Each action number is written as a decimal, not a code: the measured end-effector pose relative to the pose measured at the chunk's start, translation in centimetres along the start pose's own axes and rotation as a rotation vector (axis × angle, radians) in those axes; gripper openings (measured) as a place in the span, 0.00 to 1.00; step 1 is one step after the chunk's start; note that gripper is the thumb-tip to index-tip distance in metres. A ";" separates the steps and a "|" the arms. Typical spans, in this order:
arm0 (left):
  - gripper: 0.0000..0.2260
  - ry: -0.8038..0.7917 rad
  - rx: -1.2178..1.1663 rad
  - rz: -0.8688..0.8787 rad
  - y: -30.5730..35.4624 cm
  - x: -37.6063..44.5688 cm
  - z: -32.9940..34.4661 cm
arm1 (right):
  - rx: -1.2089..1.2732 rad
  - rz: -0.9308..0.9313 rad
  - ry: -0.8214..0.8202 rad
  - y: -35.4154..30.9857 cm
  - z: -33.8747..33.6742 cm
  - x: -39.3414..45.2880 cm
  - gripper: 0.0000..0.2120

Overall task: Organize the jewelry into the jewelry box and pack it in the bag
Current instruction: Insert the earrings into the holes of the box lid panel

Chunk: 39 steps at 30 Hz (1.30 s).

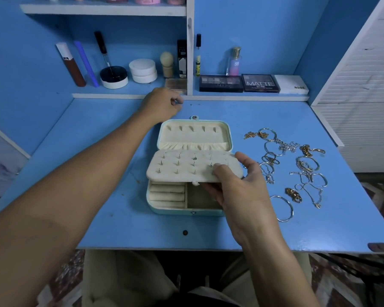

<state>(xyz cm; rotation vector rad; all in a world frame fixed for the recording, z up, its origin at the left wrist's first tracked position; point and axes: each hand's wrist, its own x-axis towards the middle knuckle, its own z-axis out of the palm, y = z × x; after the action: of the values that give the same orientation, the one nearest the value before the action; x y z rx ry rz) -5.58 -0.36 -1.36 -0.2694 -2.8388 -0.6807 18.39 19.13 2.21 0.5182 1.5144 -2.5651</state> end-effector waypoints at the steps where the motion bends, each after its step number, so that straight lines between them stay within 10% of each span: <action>1: 0.10 0.002 0.013 0.004 0.0 0.1 0.0 | 0.004 0.000 0.000 0.0 0.0 0.0 0.19; 39: 0.05 -0.134 0.229 0.088 2.6 0.2 -1.6 | 0.024 -0.003 -0.015 0.1 -0.1 0.0 0.20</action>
<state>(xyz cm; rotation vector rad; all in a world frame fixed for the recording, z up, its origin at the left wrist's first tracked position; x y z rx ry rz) -4.94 1.24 1.18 -0.4127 -2.9751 -0.3275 18.45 19.20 2.05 0.4990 1.4827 -2.5861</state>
